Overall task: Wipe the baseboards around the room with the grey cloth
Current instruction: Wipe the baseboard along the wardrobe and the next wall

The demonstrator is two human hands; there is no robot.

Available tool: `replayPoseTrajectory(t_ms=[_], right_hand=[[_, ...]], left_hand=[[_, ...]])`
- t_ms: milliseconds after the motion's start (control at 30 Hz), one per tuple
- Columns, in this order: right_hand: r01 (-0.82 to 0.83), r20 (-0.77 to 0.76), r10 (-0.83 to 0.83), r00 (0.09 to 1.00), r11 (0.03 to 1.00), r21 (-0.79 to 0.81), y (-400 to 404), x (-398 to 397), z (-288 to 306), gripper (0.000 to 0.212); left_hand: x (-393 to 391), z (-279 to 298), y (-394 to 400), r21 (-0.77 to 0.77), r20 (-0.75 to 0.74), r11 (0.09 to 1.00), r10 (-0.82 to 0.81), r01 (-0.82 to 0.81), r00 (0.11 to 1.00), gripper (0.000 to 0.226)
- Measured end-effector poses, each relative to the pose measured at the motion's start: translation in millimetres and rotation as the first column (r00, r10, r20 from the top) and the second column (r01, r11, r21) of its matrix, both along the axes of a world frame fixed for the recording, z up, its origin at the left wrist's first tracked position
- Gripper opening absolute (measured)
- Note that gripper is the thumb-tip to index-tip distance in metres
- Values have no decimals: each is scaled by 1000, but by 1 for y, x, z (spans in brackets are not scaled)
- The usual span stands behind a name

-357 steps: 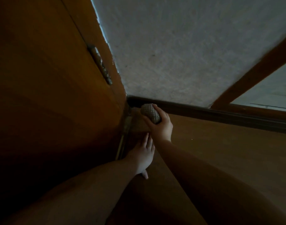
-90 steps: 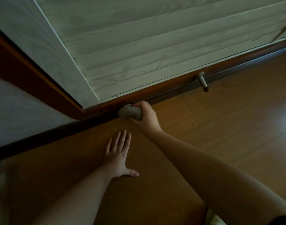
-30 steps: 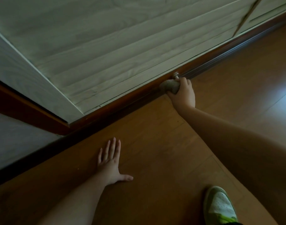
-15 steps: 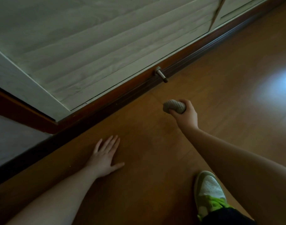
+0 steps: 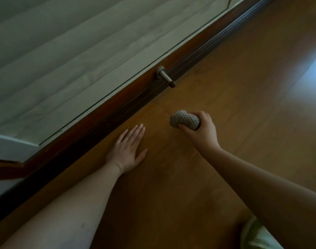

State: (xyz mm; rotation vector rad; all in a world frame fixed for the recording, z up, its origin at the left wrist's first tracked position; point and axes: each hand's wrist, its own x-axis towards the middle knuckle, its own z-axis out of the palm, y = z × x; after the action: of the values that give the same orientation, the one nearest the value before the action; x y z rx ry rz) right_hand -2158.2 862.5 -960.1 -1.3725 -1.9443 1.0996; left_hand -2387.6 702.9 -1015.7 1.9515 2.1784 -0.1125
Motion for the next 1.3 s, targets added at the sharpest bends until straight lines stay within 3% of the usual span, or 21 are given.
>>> replayPoseTrajectory(t_ms=[300, 467, 867, 1167, 1300], right_hand=[[-131, -71, 127, 989, 990, -52, 42, -79, -29, 43], [-96, -71, 88, 994, 989, -109, 58, -99, -36, 43], [-324, 65, 323, 944, 946, 15, 111, -93, -37, 34], [-154, 113, 152, 982, 988, 12, 170, -73, -29, 45], [102, 57, -97, 994, 991, -87, 182, -60, -20, 45]], left_hand=[[1, 1, 7, -18, 69, 999, -38, 39, 997, 75], [-1, 0, 9, -68, 73, 996, -55, 60, 996, 79], [-5, -3, 12, -73, 113, 994, -72, 81, 991, 82], [-4, 5, 7, -189, 102, 980, -43, 61, 994, 81], [-4, 8, 9, -226, 86, 972, -46, 65, 995, 83]])
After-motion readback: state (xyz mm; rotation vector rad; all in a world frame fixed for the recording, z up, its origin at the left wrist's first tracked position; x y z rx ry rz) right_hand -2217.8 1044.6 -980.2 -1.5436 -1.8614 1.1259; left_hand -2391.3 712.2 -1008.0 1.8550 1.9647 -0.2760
